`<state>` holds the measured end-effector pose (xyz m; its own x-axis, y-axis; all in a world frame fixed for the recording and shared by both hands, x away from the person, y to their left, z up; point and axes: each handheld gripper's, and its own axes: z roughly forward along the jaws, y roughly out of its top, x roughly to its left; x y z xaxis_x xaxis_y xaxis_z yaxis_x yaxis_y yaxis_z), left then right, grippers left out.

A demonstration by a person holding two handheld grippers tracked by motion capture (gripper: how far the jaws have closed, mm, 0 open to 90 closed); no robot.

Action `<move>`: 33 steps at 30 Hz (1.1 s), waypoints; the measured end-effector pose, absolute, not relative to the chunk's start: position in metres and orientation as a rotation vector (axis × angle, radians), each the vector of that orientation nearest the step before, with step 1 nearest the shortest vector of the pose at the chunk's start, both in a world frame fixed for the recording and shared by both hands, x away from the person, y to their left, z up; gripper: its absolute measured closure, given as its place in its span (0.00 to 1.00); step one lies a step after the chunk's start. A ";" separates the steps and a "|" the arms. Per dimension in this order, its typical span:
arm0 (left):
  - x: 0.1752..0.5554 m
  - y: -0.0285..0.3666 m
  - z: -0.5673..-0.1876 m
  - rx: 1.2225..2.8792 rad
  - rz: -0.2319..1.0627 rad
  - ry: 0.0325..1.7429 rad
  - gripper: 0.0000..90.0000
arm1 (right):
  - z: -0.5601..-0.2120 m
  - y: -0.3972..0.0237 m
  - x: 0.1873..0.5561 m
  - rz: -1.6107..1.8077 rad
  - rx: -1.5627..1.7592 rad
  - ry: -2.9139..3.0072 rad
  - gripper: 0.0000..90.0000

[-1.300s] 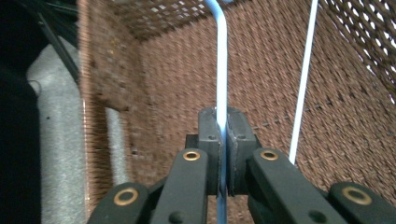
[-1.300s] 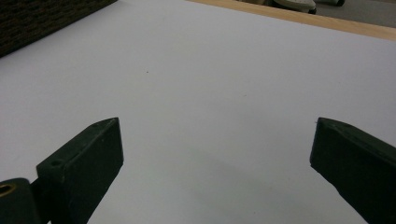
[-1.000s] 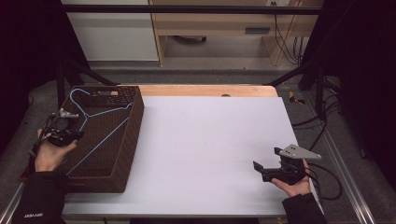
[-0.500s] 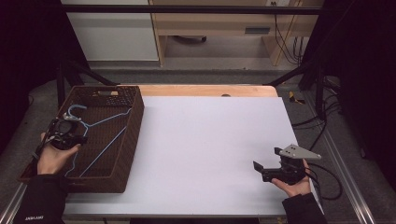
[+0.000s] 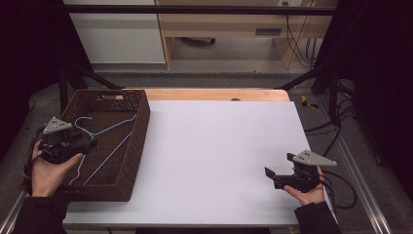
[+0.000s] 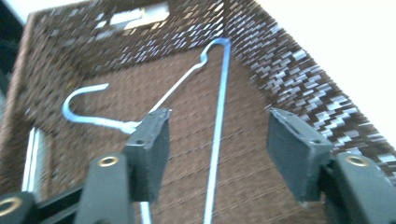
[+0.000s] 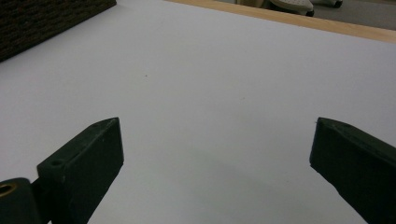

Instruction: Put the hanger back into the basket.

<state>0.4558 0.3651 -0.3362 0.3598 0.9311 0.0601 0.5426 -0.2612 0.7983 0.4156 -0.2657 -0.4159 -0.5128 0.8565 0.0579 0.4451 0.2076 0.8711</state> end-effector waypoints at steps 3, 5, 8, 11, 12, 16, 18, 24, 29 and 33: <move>0.447 0.351 -0.332 1.884 0.685 1.207 0.40 | -0.415 -0.266 0.415 1.247 1.210 2.043 0.03; 0.443 0.343 -0.330 1.897 0.689 1.170 0.39 | -0.414 -0.266 0.415 1.255 1.205 2.038 0.03; 0.436 0.328 -0.330 1.860 0.673 1.109 0.36 | -0.413 -0.267 0.414 1.257 1.207 2.034 0.03; 0.431 0.314 -0.330 1.846 0.641 1.059 0.34 | -0.413 -0.267 0.414 1.263 1.203 2.028 0.03; 0.429 0.308 -0.330 1.839 0.623 1.040 0.33 | -0.412 -0.267 0.414 1.263 1.204 2.027 0.03; 0.423 0.287 -0.334 1.849 0.593 0.980 0.29 | -0.412 -0.267 0.413 1.265 1.209 2.024 0.03; 0.421 0.277 -0.337 1.854 0.590 0.961 0.27 | -0.412 -0.267 0.413 1.266 1.211 2.025 0.03; 0.415 0.252 -0.351 1.861 0.547 0.918 0.20 | -0.412 -0.268 0.413 1.266 1.203 2.024 0.03; 0.413 0.240 -0.363 1.865 0.506 0.907 0.18 | -0.412 -0.269 0.412 1.270 1.210 2.019 0.03; 0.411 0.238 -0.374 1.868 0.461 0.909 0.18 | -0.411 -0.269 0.412 1.275 1.199 2.018 0.03</move>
<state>0.4115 0.2382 -0.3736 0.6494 0.7571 -0.0715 0.3893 -0.2502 0.8865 0.4119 -0.2694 -0.4112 -0.5100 0.8578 0.0630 0.4250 0.1877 0.8855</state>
